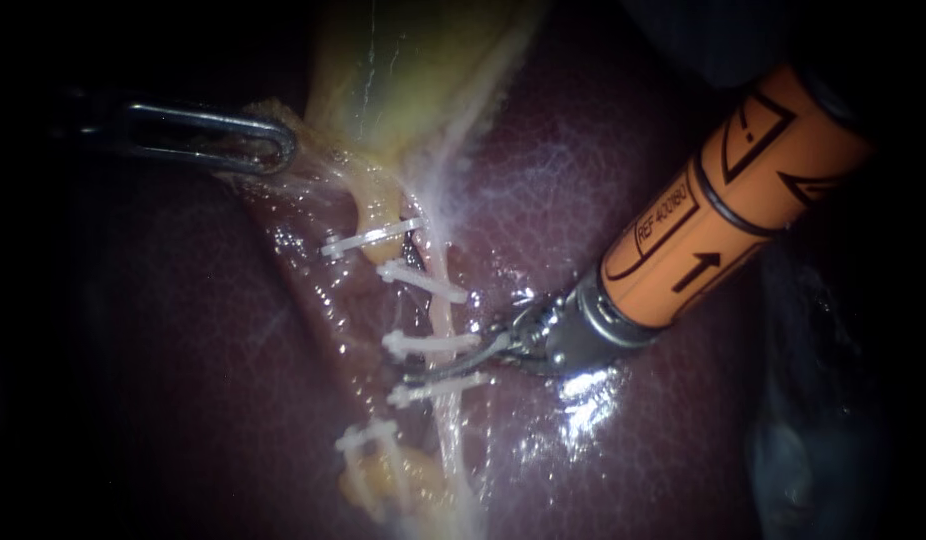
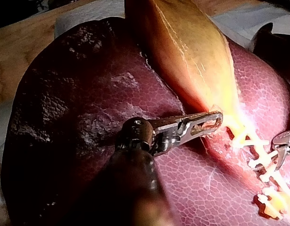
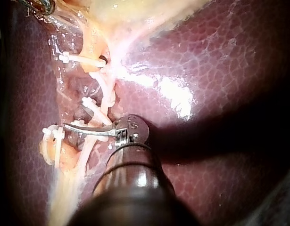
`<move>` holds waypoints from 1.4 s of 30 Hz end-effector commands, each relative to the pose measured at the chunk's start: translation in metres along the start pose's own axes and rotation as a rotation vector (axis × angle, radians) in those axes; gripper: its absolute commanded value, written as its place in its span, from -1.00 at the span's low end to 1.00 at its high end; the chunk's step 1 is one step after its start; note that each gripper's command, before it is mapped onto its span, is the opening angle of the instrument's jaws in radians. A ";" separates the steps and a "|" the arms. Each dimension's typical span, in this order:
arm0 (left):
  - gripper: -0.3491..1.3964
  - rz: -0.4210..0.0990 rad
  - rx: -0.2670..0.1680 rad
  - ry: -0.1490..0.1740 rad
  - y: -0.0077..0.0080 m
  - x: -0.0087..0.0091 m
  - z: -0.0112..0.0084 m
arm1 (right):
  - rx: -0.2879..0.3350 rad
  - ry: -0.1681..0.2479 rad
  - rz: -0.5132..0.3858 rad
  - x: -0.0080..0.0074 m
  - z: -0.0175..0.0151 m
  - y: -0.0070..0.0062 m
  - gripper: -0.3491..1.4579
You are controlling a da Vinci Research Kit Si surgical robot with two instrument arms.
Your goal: Go to the cutting position right tube
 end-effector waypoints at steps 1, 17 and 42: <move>-1.00 0.000 0.000 0.000 0.0000 0.0000 0.0000 | -0.009 0.001 -0.011 0.0002 -0.0001 0.0002 0.62; -1.00 0.000 0.000 0.000 0.0000 0.0000 0.0000 | -0.146 0.025 -0.235 0.0032 -0.0015 -0.0003 0.64; -1.00 0.000 -0.001 -0.001 0.0000 0.0000 0.0001 | 0.126 0.146 -0.240 0.0027 0.0037 -0.0033 0.81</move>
